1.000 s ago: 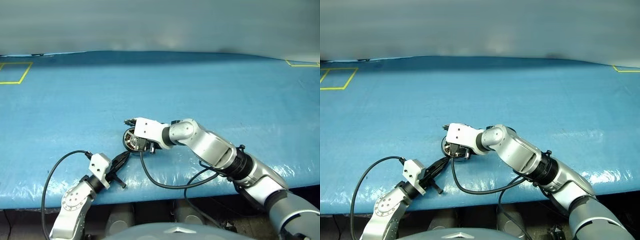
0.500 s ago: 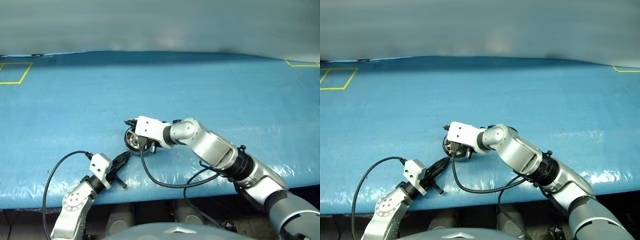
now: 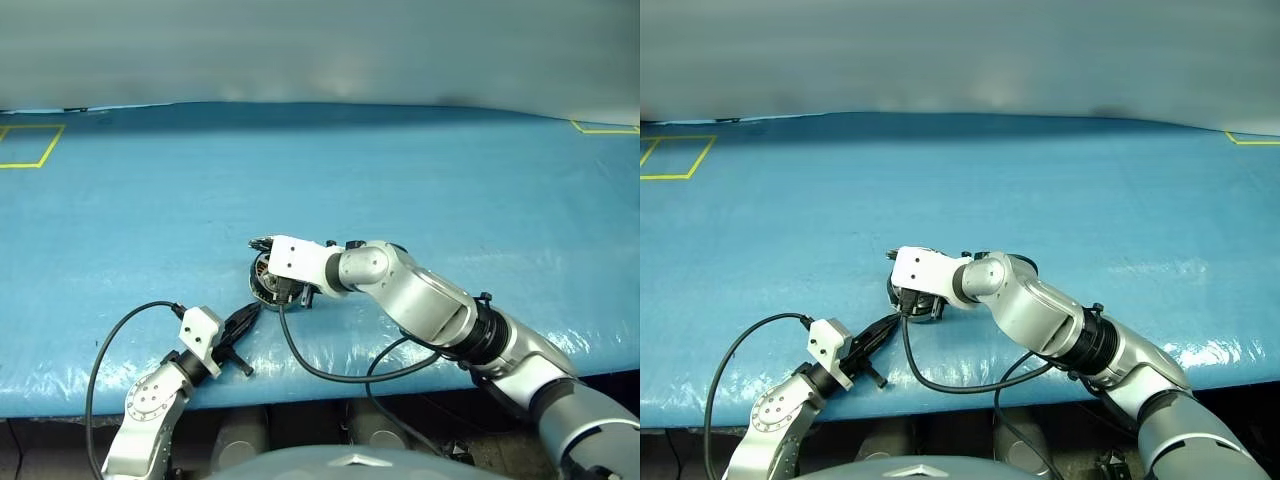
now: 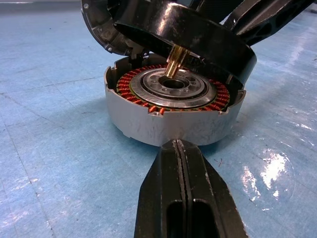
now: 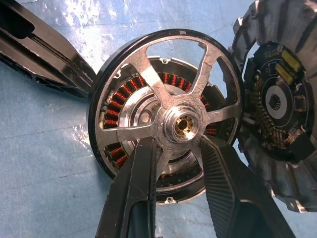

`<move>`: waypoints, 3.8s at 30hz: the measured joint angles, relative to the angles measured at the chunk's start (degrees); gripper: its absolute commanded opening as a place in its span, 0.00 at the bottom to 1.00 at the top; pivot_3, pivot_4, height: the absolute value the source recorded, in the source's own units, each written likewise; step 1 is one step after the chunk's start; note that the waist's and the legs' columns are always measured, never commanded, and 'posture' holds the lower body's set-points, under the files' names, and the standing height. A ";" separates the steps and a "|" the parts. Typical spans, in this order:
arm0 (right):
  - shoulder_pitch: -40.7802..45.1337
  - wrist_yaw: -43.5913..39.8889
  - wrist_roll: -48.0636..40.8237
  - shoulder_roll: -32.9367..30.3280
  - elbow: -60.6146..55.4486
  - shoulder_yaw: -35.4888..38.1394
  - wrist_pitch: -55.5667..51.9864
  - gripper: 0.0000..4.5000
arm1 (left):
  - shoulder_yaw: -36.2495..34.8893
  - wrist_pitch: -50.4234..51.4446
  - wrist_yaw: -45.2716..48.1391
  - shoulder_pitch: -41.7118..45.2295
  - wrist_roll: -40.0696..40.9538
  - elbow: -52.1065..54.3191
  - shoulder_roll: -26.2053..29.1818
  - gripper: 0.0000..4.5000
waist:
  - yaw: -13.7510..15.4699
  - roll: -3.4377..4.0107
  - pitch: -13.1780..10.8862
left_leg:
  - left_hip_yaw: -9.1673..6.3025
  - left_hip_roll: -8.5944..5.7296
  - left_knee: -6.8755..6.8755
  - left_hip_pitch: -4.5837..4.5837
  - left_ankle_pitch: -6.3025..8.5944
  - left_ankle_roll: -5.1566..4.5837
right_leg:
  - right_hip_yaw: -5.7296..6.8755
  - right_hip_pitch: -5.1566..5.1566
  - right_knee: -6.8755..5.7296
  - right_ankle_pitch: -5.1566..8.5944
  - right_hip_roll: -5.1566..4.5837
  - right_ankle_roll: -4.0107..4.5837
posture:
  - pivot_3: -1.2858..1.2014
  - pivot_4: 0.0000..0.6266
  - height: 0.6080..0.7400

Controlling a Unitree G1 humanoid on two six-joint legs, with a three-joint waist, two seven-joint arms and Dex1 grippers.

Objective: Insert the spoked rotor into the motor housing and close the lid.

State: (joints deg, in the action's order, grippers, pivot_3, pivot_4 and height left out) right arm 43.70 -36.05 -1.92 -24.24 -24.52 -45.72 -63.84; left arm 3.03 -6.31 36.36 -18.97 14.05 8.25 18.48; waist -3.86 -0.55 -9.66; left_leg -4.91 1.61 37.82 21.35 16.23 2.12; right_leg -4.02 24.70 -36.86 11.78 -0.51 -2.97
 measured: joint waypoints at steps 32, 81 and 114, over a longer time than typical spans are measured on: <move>2.22 -2.79 7.82 -3.02 -2.11 -6.28 2.67 0.23 | 0.01 -0.01 0.01 -0.08 0.03 -0.05 -0.20 0.00 | 0.06 0.00 0.00 | -0.01 -0.01 0.00 0.02 0.00 0.00 | 0.03 0.01 0.01 -0.01 -0.02 -0.01 | 0.52 0.24 1.00; -21.87 9.23 -1.67 18.86 1.15 18.56 6.63 0.00 | -0.16 -0.50 1.16 0.50 0.05 -1.14 -0.06 0.00 | 0.03 -0.01 0.01 | -0.01 -0.01 0.05 0.00 -0.01 0.01 | 0.00 -0.04 -0.01 0.01 -0.01 0.02 | 0.52 0.24 1.00; -27.25 16.50 -3.95 21.96 6.47 21.32 13.37 0.00 | -0.42 -0.22 -0.09 0.48 0.05 -0.73 0.36 0.00 | -0.02 -0.01 0.01 | -0.02 -0.01 0.02 -0.01 -0.01 0.01 | -0.01 -0.04 -0.03 0.01 0.01 0.02 | 0.52 0.24 1.00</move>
State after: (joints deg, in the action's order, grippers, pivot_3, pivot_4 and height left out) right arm 16.46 -19.55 -5.87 -2.28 -18.05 -24.40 -50.47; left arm 2.61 -6.53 36.26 -18.49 14.11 7.52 18.84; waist -3.88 -0.56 -9.65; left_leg -4.92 1.60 37.84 21.34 16.23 2.13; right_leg -4.03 24.66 -36.89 11.79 -0.50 -2.95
